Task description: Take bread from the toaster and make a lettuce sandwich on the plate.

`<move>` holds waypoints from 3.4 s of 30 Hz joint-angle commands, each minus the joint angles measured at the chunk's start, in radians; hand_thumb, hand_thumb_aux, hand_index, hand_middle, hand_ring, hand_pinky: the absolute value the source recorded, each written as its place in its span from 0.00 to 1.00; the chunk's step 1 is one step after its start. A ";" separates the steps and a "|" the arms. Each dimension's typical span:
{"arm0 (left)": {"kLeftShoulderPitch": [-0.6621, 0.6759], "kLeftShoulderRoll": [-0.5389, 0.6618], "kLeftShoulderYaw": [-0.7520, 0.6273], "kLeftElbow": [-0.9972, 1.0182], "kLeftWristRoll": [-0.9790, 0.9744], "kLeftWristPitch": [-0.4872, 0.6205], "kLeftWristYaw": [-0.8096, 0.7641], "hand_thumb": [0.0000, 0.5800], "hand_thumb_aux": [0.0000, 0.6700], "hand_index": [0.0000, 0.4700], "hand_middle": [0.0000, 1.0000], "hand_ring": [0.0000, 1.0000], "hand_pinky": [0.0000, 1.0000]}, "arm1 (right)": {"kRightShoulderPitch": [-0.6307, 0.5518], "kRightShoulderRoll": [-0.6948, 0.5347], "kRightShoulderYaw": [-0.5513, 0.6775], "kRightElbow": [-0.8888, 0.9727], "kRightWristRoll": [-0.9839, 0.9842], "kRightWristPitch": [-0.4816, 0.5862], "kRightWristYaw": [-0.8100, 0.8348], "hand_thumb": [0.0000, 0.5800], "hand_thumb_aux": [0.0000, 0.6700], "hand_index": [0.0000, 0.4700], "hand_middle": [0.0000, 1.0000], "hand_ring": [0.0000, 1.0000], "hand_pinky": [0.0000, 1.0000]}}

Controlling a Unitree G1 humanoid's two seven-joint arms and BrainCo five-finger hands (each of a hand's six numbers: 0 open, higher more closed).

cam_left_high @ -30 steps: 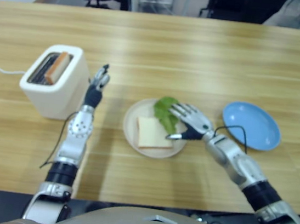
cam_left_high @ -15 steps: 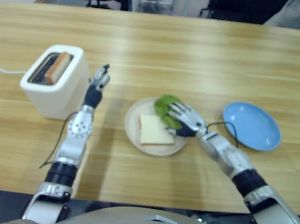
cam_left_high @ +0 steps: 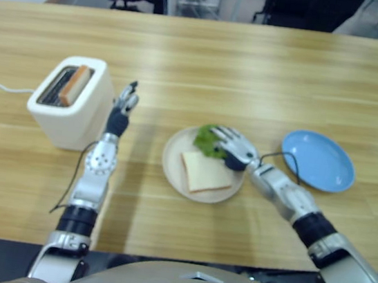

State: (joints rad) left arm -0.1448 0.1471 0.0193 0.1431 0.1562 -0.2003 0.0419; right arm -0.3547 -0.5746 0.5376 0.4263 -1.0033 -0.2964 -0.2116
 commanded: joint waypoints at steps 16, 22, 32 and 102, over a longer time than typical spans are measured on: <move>0.016 0.000 -0.006 -0.021 0.012 0.009 0.012 0.00 0.00 0.00 0.00 0.00 0.00 | 0.132 -0.093 -0.143 -0.358 0.051 0.039 0.051 1.00 1.00 0.98 0.85 0.85 0.85; 0.016 0.001 -0.005 -0.021 0.011 0.008 0.016 0.00 0.00 0.00 0.00 0.00 0.00 | 0.220 -0.096 -0.202 -0.550 0.055 0.062 0.117 1.00 1.00 0.98 0.86 0.86 0.86; 0.012 0.002 -0.005 -0.019 0.010 0.009 0.018 0.00 0.00 0.00 0.00 0.00 0.00 | 0.352 -0.028 -0.124 -0.556 0.014 0.044 0.148 1.00 1.00 0.98 0.85 0.85 0.85; 0.003 0.534 0.043 -0.209 0.759 0.542 -0.236 0.00 0.00 0.00 0.00 0.00 0.00 | 0.521 0.107 -0.734 -0.816 0.694 0.179 0.390 0.00 0.00 0.00 0.00 0.00 0.00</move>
State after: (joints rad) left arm -0.1462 0.6937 0.0898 -0.0829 0.9103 0.3199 -0.1780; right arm 0.1632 -0.4692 -0.1955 -0.4018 -0.3085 -0.1194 0.1773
